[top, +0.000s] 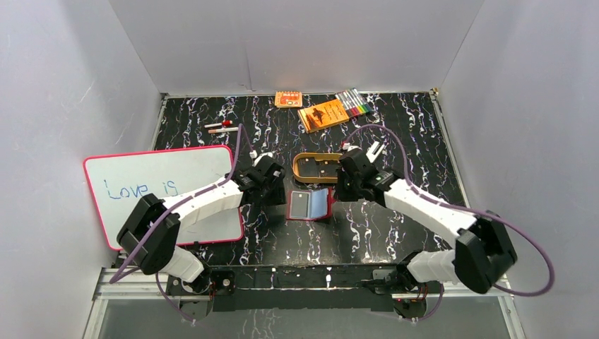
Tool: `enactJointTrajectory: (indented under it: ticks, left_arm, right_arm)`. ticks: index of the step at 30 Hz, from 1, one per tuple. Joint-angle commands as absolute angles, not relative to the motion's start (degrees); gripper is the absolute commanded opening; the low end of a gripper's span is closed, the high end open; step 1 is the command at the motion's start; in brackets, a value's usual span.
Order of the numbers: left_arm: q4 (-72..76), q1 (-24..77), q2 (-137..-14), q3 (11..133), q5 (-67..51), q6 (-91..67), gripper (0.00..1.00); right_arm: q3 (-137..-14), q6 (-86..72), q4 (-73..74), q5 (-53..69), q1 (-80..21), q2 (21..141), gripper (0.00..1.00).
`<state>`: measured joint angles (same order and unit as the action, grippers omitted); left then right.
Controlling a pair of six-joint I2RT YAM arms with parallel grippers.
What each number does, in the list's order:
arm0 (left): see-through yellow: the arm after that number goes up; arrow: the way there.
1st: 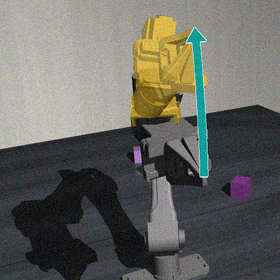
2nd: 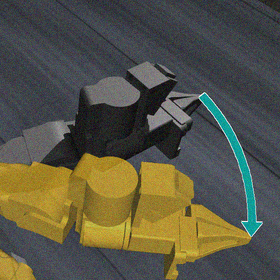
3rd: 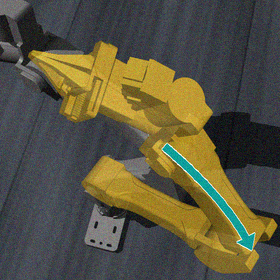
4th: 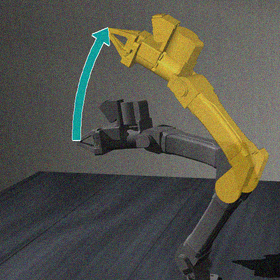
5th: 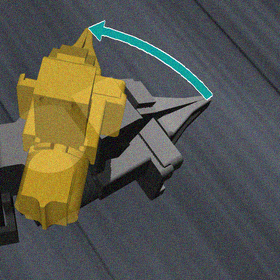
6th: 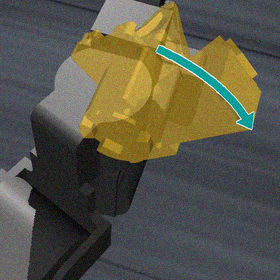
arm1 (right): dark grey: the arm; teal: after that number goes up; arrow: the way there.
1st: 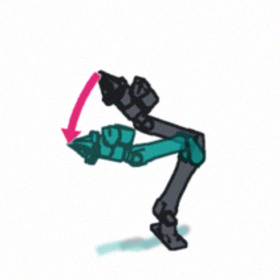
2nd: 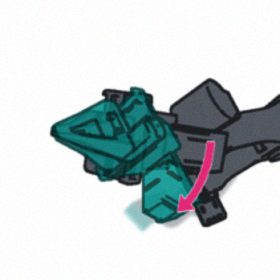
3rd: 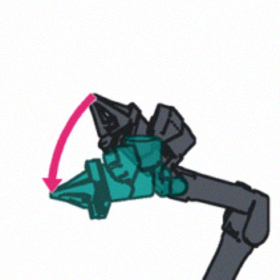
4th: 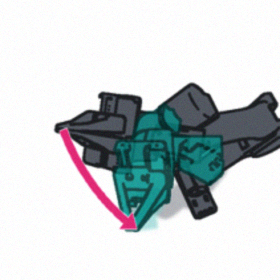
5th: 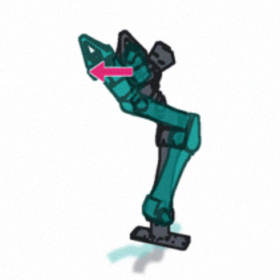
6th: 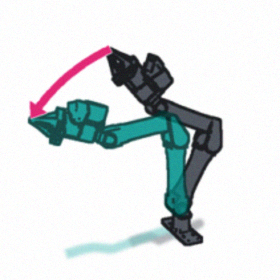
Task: Put the credit cards into the card holder
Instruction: Close the card holder at the center of the board.
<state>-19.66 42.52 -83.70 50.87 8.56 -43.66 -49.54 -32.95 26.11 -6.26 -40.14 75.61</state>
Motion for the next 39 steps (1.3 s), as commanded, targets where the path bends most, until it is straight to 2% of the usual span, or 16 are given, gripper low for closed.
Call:
enactJointTrajectory:
  ticks: [1,8,18,33,39]
  left_arm:
    - [-17.7,43.4,-86.4,50.1,6.8,-44.5,0.48]
    - [-14.9,46.6,-92.7,51.2,5.3,-45.9,0.41]
    - [-9.6,48.0,-97.1,49.9,0.4,-48.0,0.26]
    - [-10.0,48.4,-87.5,43.2,3.3,-51.1,0.02]
    - [-11.0,48.4,-83.6,40.9,4.7,-51.9,0.00]
  right_arm:
    - [-48.0,-29.1,26.5,-5.3,-40.0,68.5,0.00]
    - [-46.0,-27.3,19.3,7.4,-39.9,62.5,0.00]
    - [-42.2,-34.7,5.2,13.0,-39.9,68.2,0.00]
    - [-43.6,-38.4,-3.0,13.6,-40.1,81.1,0.00]
    - [-46.5,-39.6,-3.2,14.0,-41.5,86.3,0.00]
